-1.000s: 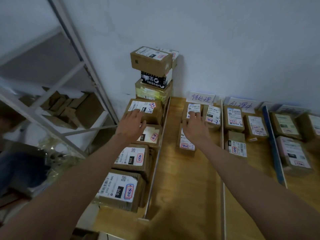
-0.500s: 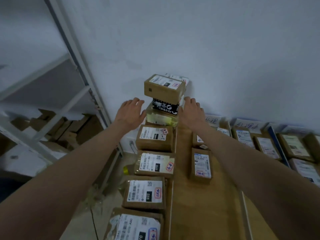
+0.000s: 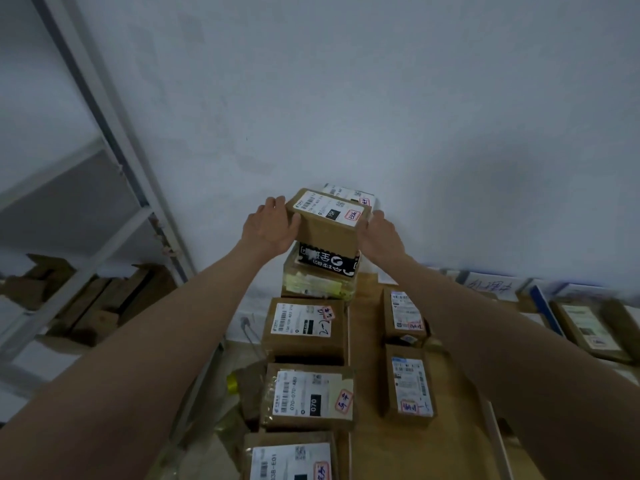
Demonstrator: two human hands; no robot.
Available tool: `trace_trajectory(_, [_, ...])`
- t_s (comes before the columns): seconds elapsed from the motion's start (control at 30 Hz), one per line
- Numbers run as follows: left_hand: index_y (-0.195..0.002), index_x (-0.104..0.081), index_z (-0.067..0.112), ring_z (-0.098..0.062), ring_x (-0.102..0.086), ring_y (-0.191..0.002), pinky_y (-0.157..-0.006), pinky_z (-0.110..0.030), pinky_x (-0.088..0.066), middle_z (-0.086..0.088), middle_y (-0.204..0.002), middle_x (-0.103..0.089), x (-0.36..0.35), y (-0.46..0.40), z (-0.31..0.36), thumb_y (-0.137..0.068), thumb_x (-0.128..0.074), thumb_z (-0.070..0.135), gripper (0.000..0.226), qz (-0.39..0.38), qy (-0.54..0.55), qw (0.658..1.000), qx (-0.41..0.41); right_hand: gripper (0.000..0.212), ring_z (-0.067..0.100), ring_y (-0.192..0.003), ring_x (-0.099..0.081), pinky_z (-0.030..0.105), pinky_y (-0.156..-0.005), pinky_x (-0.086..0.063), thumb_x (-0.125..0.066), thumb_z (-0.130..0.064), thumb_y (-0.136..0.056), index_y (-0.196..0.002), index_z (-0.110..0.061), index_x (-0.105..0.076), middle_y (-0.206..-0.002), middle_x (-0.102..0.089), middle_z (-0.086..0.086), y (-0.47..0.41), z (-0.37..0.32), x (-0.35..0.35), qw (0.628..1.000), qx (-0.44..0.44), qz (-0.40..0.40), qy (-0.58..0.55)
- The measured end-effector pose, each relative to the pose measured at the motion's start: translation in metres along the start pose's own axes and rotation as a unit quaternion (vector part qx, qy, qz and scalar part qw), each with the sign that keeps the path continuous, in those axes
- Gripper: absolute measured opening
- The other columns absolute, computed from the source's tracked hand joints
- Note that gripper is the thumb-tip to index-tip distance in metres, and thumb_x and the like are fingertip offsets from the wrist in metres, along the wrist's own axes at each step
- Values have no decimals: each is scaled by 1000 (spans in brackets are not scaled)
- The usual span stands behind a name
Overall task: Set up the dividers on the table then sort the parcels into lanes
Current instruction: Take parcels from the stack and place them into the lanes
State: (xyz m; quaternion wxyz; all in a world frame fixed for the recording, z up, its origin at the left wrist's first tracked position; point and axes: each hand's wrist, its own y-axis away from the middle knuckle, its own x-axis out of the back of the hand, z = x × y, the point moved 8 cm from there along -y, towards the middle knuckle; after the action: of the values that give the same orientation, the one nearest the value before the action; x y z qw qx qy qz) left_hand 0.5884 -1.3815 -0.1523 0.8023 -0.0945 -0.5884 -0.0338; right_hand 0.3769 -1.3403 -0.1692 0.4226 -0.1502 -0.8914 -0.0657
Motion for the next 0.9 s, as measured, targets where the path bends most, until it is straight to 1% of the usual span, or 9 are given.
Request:
trace_trajectory(0.2, [-143,-29,8,-36,-52,-121,-92,-47,-44,-14,-143,-43,-13,6,7,-101,-38,46,57,-24,74,997,20,38,32,-101,-63,45,-85,-55,-33,-30,-103,-129,-4,-45,-123,-61,16,-1,1,-6,996,-26,5,-89])
trace_trajectory(0.3, [-148,-22,8,-35,-49,-125,-96,-46,-43,-14,-147,-36,-3,13,10,-100,-44,44,64,-3,131,991,6,38,30,-105,-61,43,-88,-53,-38,-29,-103,-133,-7,-42,-125,-60,15,6,-3,6,991,-29,24,-125])
trace_trajectory(0.4, [-153,-16,12,-30,-40,-135,-107,-42,-37,-10,-152,-29,11,19,9,-94,-57,46,80,19,224,974,-11,50,27,-112,-56,39,-96,-47,-45,-31,-100,-144,-11,-33,-129,-55,10,14,-7,21,981,-22,40,-186])
trace_trajectory(0.47, [-156,-10,16,-25,-34,-139,-114,-42,-32,-7,-154,-25,20,26,8,-81,-71,54,103,11,261,965,-31,50,21,-111,-54,35,-100,-44,-46,-30,-98,-144,-13,-37,-124,-53,3,25,-8,31,976,-22,39,-215])
trace_trajectory(0.57, [-157,-9,21,-22,-33,-138,-114,-43,-32,-6,-153,-26,31,38,9,-63,-85,54,125,7,256,965,-60,30,23,-102,-66,36,-81,-58,-44,-30,-100,-126,-16,-49,-117,-66,8,40,1,38,962,-39,28,-268])
trace_trajectory(0.63, [-156,-14,22,-22,-38,-134,-111,-41,-35,-5,-149,-31,35,45,10,-59,-89,49,125,9,252,965,-78,18,24,-98,-68,26,-63,-57,-46,-28,-101,-114,-16,-49,-116,-65,12,55,8,39,962,-43,8,-270])
trace_trajectory(0.67, [-155,-17,23,-22,-40,-131,-110,-42,-37,-5,-147,-33,36,49,12,-57,-91,47,125,2,251,964,-88,14,25,-99,-68,24,-62,-56,-48,-29,-100,-109,-17,-48,-119,-61,13,63,13,40,964,-40,1,-264])
trace_trajectory(0.8, [-154,-21,26,-19,-45,-125,-107,-44,-41,-4,-147,-38,33,67,20,-47,-87,54,129,-41,266,956,-118,18,25,-109,-59,37,-88,-57,-51,-33,-100,-109,-18,-46,-122,-55,9,101,32,43,971,-50,-47,-230])
trace_trajectory(0.9, [-154,-21,28,-16,-45,-126,-103,-35,-39,0,-145,-43,26,81,34,-50,-87,49,125,-69,307,941,-126,30,20,-103,-62,36,-86,-58,-51,-35,-100,-122,-14,-48,-116,-62,5,135,49,43,964,-72,-79,-244])
